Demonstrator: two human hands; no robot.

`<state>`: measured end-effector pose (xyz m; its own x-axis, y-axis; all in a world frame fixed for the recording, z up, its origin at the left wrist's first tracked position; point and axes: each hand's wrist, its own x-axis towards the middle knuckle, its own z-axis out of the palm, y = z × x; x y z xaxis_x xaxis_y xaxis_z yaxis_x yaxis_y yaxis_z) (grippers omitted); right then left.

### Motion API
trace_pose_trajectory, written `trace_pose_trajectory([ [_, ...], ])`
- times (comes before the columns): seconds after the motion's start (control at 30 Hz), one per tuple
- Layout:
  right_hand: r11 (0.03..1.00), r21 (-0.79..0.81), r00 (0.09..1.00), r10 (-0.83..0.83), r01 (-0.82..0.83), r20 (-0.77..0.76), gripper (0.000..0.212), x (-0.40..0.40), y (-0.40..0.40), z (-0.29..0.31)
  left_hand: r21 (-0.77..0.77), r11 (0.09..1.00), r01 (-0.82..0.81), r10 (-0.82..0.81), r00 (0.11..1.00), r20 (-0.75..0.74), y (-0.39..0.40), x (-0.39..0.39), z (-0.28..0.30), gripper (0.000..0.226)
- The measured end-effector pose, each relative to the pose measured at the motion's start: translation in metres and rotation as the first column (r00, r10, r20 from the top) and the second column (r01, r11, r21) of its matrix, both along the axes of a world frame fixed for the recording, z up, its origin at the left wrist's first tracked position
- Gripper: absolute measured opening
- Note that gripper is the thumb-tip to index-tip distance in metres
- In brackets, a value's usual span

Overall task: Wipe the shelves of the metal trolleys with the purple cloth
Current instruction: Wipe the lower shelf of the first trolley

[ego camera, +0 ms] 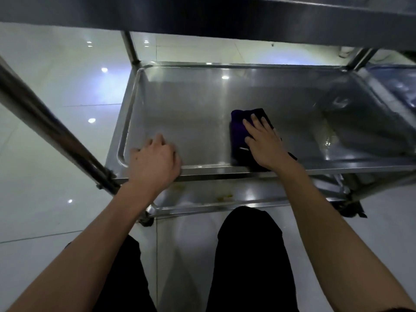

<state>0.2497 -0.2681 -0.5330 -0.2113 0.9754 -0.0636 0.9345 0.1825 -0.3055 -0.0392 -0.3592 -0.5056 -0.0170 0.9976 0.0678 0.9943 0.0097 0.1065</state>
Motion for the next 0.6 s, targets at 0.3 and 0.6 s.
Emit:
trace_pose_trajectory([
  [0.3, 0.999, -0.027, 0.997, -0.022, 0.02, -0.069, 0.06, 0.019, 0.012, 0.003, -0.045, 0.999, 0.01, -0.008, 0.998, 0.056, 0.034, 0.021, 0.002, 0.026],
  [0.6, 0.995, -0.039, 0.996, -0.094, 0.094, 0.0, 0.072, 0.053, 0.032, 0.002, -0.049, 0.997, -0.051, 0.057, 0.991, 0.123, 0.035, -0.002, 0.005, 0.042],
])
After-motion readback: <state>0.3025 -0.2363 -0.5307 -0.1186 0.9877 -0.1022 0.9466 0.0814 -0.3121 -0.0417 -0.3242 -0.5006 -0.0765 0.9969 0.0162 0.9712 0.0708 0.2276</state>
